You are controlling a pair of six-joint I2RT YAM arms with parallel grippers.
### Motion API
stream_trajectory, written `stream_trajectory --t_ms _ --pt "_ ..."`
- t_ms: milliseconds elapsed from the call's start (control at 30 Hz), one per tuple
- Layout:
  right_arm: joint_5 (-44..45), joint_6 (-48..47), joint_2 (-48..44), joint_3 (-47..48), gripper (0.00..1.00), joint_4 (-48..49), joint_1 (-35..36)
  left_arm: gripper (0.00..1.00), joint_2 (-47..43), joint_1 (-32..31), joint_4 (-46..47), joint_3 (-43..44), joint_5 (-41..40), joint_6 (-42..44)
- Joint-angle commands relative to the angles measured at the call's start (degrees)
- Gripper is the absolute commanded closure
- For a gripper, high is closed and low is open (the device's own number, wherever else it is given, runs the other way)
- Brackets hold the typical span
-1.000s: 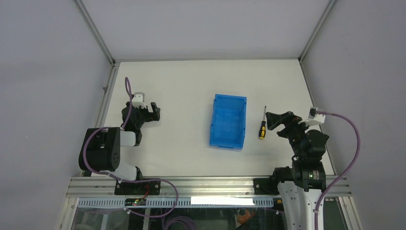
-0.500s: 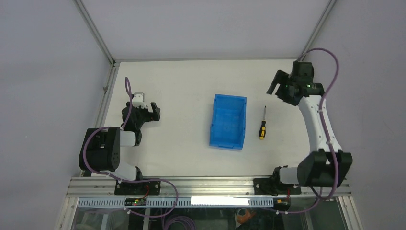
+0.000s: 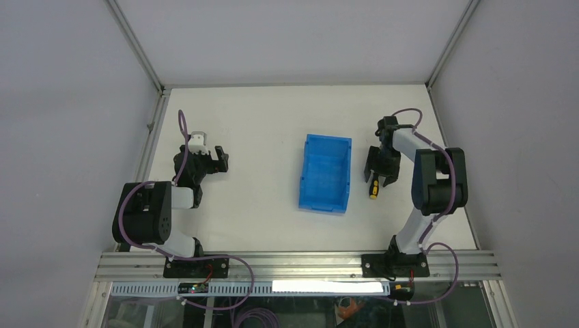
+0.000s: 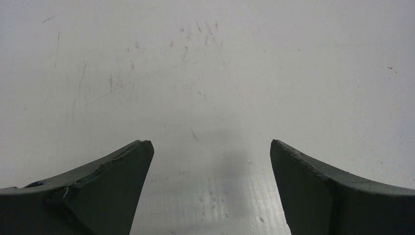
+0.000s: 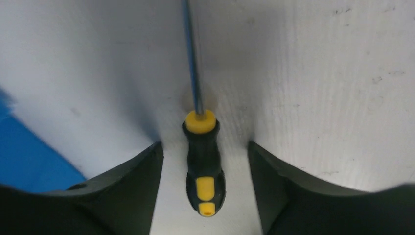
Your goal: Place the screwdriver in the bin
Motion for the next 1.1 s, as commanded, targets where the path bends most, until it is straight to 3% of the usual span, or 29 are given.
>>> stream_trajectory --t_ms 0,67,200,500,700,900,1067 --pt "3.76 -0.45 4.14 0.11 0.42 2.39 0.33 0.01 -0.70 -0.52 3.20 0.99 0.26 -0.02" --pt "4.03 -0.51 4.66 -0.40 0.55 2.49 0.72 0.01 -0.67 -0.51 3.24 0.99 0.23 -0.02" --pt "5.11 -1.66 3.16 0.95 0.99 -0.58 2.12 0.01 -0.69 -0.56 3.20 1.00 0.28 -0.02" --pt "3.98 -3.13 -7.37 18.45 1.00 -24.12 2.96 0.01 -0.67 -0.54 3.21 0.99 0.28 -0.02" --pt "4.35 -0.70 -13.95 27.78 1.00 -34.65 4.17 0.01 -0.69 -0.56 3.16 0.99 0.30 -0.02" --pt "4.59 5.81 -18.61 31.94 1.00 -34.41 10.56 0.01 -0.70 -0.54 3.22 1.02 0.28 -0.02" --pt "1.66 11.17 -20.42 30.98 1.00 -24.36 22.42 0.01 -0.65 -0.54 3.21 1.00 0.32 -0.02"
